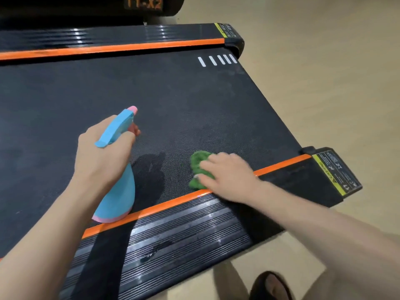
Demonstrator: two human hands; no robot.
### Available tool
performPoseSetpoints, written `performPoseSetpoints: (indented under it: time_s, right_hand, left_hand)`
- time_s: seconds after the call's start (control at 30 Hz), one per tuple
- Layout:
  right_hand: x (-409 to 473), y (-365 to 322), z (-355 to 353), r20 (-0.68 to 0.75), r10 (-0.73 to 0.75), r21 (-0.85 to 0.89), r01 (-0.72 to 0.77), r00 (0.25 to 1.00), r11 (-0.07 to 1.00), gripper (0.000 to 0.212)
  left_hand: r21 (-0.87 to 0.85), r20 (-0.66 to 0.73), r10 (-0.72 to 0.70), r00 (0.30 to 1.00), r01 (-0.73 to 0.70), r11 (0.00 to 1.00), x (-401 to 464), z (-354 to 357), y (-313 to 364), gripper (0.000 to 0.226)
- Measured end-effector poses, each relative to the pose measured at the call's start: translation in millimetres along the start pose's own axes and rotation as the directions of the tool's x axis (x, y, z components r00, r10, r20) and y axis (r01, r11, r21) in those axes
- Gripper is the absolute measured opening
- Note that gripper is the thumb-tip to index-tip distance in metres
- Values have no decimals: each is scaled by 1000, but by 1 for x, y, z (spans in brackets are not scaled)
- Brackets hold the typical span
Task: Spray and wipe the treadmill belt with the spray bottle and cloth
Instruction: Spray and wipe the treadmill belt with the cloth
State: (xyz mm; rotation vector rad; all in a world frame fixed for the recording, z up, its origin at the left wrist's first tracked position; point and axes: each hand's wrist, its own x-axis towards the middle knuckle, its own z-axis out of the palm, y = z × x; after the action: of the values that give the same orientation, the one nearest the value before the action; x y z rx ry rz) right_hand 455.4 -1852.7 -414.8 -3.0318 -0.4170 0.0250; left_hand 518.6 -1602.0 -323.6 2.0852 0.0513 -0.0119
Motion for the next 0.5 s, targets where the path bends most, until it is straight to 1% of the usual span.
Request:
performPoseSetpoints:
  time_s: [0.07,0.13,0.2,0.23,0.27,0.3,0.33,0.4,0.47,0.5]
  right_hand:
    - [-20,67,-7,21,161,-138,-157,987,978,56]
    - [-40,122,-21,71,379,-238,-353,923,905,57]
    - [-41,140,-24,80,526,-226,-499,847,837,48]
    - [-35,130,-22,68,554,-181,-536,830,825,44]
    - [-27,109,-17,54,554,-118,-546,831,830,39]
    - [-19,82,-12,45,524,-53,-522,850,851,35]
    - [-11,53,-6,29,463,-7,-463,886,887,33]
    - [-4,1,2,-2,287,40,-287,958,957,32]
    - [-4,-20,1,-31,147,74,-145,989,987,32]
    - [-5,-14,1,-28,98,100,-95,995,990,34]
  left_hand:
    - [2,0,-3,1000,3,1000,-1,-1,0,27]
    - [11,5,0,1000,0,1000,-2,-1,2,28]
    - [29,12,6,1000,-7,1000,-3,2,5,29]
    - [39,20,10,1000,-11,999,-4,4,6,29]
    - [53,33,17,999,-19,998,-5,7,8,28]
    - [70,48,29,998,-32,997,-6,9,9,26]
    - [93,63,43,997,-48,995,-7,12,11,24]
    - [147,93,66,993,-79,986,-11,18,15,25]
    - [176,104,76,992,-94,980,-14,21,18,28]
    - [186,108,82,991,-101,977,-15,22,18,28]
